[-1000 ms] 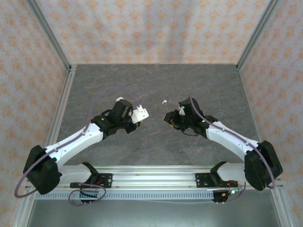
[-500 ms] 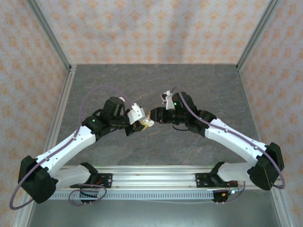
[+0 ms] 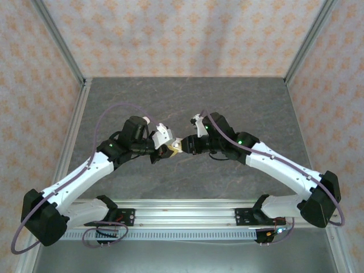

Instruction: Insert wireless bluetooth earbuds into charging case

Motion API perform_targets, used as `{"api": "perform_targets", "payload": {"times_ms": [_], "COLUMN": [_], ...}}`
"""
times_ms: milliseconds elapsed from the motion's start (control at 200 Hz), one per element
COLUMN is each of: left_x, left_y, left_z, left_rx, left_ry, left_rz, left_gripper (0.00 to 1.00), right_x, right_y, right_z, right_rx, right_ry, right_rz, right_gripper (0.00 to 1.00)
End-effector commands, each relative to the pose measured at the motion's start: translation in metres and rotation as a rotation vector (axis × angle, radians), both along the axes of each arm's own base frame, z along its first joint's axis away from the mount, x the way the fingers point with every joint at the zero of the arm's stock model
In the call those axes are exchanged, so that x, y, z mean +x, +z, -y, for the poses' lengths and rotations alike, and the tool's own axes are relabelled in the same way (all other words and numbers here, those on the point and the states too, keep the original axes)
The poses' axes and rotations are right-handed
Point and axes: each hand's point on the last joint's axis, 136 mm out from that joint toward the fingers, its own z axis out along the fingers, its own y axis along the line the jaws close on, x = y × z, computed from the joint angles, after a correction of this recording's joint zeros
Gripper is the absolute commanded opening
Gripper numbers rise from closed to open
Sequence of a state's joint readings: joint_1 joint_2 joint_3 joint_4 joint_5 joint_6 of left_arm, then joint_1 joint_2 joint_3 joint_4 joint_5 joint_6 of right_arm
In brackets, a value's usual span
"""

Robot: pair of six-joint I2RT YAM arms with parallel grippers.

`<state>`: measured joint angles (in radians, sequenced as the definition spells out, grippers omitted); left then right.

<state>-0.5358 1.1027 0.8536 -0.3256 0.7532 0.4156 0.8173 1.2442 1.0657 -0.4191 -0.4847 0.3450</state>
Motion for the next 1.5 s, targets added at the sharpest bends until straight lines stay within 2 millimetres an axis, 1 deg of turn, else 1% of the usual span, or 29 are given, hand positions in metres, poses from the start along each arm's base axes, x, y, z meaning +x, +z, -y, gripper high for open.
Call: {"api": "perform_targets", "payload": {"times_ms": [0, 105, 280, 365, 440, 580, 660, 786, 896, 1001, 1176, 1266, 1421, 1496], "left_x": [0.000, 0.000, 0.000, 0.001, 0.001, 0.002, 0.002, 0.002, 0.001, 0.002, 0.003, 0.003, 0.004, 0.005], "left_y": [0.020, 0.022, 0.025, 0.026, 0.025, 0.027, 0.028, 0.030, 0.026, 0.019, 0.004, -0.004, -0.010, -0.011], "left_z": [0.003, 0.004, 0.006, 0.006, 0.006, 0.007, 0.008, 0.007, 0.006, 0.004, 0.000, -0.002, -0.003, -0.003], "left_rx": [-0.056, -0.062, -0.068, -0.068, -0.065, -0.071, -0.073, -0.073, -0.062, -0.046, -0.006, 0.013, 0.023, 0.028], "left_ry": [-0.013, -0.018, -0.024, -0.026, -0.027, -0.029, -0.031, -0.031, -0.028, -0.021, -0.008, -0.003, 0.002, 0.008], "left_rz": [0.039, 0.036, 0.034, 0.040, 0.036, 0.040, 0.040, 0.044, 0.043, 0.038, 0.023, 0.015, 0.007, 0.006], "left_gripper": [0.00, 0.00, 0.00, 0.00, 0.00, 0.00, 0.00, 0.00, 0.00, 0.00, 0.00, 0.00, 0.00, 0.00], "right_x": [-0.004, -0.001, 0.000, -0.003, -0.005, -0.004, -0.001, 0.001, 0.002, 0.003, 0.009, 0.009, 0.009, 0.009], "right_y": [0.005, 0.004, 0.005, 0.005, 0.002, -0.005, -0.008, -0.008, -0.002, 0.008, 0.019, 0.028, 0.044, 0.048], "right_z": [0.007, 0.008, 0.000, -0.004, -0.007, -0.008, -0.007, -0.009, -0.010, -0.010, -0.001, 0.003, 0.007, 0.010], "right_rx": [-0.048, -0.067, -0.065, -0.066, -0.073, -0.099, -0.115, -0.124, -0.117, -0.111, -0.137, -0.138, -0.126, -0.123], "right_ry": [0.018, 0.006, 0.029, 0.052, 0.065, 0.066, 0.054, 0.054, 0.056, 0.058, 0.018, 0.006, -0.009, -0.017], "right_rz": [0.040, 0.044, 0.042, 0.042, 0.039, 0.026, 0.029, 0.026, 0.034, 0.057, 0.097, 0.114, 0.141, 0.151], "right_gripper": [0.31, 0.31, 0.32, 0.33, 0.35, 0.34, 0.29, 0.12, 0.00, 0.00, 0.00, 0.00, 0.00, 0.00]}}
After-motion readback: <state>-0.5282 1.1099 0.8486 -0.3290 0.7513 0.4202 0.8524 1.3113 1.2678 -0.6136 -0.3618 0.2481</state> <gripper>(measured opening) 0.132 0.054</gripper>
